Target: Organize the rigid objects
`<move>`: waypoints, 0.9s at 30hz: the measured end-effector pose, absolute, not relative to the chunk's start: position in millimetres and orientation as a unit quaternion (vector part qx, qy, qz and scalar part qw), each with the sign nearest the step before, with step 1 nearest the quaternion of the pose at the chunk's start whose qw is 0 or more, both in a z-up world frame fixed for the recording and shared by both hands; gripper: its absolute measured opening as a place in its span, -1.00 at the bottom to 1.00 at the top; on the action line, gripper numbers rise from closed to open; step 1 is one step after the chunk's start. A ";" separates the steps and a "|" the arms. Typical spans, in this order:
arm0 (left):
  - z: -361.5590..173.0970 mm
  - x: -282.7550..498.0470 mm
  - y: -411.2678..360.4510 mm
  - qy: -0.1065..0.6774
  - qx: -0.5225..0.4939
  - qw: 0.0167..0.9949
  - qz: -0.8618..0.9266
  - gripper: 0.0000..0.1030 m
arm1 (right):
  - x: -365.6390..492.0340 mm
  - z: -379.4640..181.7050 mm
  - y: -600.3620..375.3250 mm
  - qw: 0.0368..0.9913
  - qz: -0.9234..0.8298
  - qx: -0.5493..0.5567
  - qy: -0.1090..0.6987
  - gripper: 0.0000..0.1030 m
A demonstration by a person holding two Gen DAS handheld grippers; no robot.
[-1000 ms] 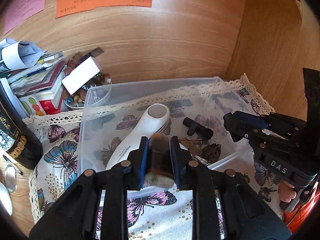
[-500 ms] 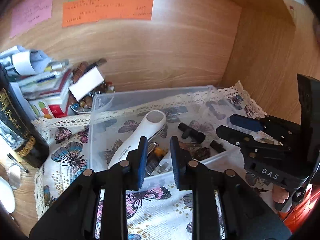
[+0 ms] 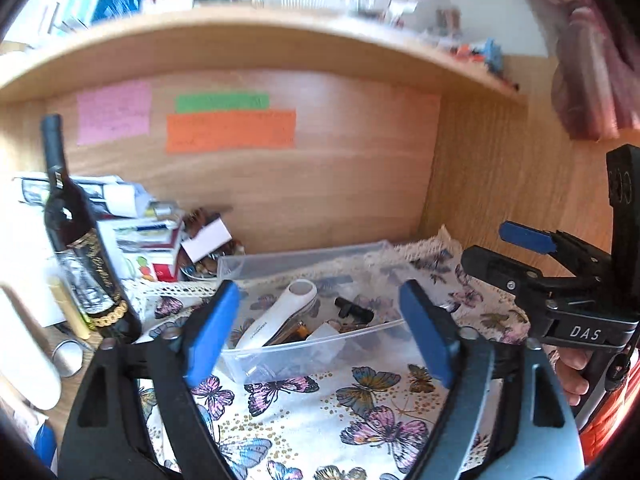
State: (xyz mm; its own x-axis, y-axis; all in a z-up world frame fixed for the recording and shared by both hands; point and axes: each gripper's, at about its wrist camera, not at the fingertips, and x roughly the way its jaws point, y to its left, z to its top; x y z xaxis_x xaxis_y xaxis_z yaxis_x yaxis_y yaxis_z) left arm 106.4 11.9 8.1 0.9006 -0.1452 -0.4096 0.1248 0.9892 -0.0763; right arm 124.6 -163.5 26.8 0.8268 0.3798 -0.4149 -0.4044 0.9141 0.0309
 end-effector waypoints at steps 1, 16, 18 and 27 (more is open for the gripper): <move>11.4 99.4 11.1 0.203 -0.023 0.977 -0.063 0.75 | 120.4 28.8 -164.2 0.956 0.206 -0.027 0.205 0.83; 27.8 28.1 -0.9 0.133 -0.007 0.991 -0.029 0.99 | 60.1 44.0 -173.7 0.965 0.212 -0.009 0.153 1.00; 27.7 25.0 -1.7 0.129 -0.006 0.991 -0.031 0.99 | 57.1 44.0 -174.0 0.965 0.212 -0.008 0.153 1.00; 27.8 21.2 -2.1 0.125 -0.009 0.992 -0.030 0.99 | 55.5 42.7 -174.4 0.965 0.212 -0.007 0.154 1.00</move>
